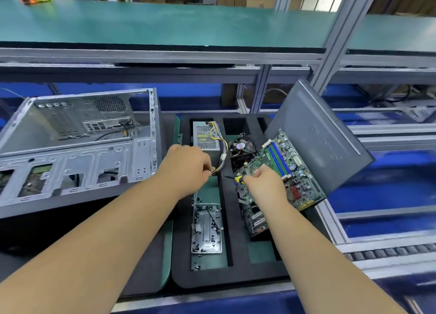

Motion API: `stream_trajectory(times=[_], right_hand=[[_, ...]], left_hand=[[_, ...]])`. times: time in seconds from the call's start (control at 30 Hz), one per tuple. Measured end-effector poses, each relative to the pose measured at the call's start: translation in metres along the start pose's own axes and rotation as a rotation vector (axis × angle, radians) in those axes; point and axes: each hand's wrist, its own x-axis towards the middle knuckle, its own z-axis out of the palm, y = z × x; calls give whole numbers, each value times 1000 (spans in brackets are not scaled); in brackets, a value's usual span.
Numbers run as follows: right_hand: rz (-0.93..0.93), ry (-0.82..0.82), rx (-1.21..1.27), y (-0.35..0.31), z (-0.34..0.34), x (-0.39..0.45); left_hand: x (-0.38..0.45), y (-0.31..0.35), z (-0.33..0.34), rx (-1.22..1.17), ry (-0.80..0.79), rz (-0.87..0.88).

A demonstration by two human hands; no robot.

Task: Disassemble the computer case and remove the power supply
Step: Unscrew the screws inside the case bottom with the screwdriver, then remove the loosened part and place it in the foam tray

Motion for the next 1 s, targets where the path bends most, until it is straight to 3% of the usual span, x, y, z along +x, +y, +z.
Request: stream_trajectory(times=[0.2,0.43,0.73,1.0], right_hand=[[-55,0,-161,16,26,-10],[-124,-127,-445,28,46,-26],[-83,-221,-425,32,48,-23],[-103,-146,-352,8,29,-5]], left_hand=[[-16,-3,-8,-93,129,-28],[-35,-3,-11,-197,208,-18],[-49,-5,-10,-204,230,-34],[-65,-23,-23,-219,254,-49]])
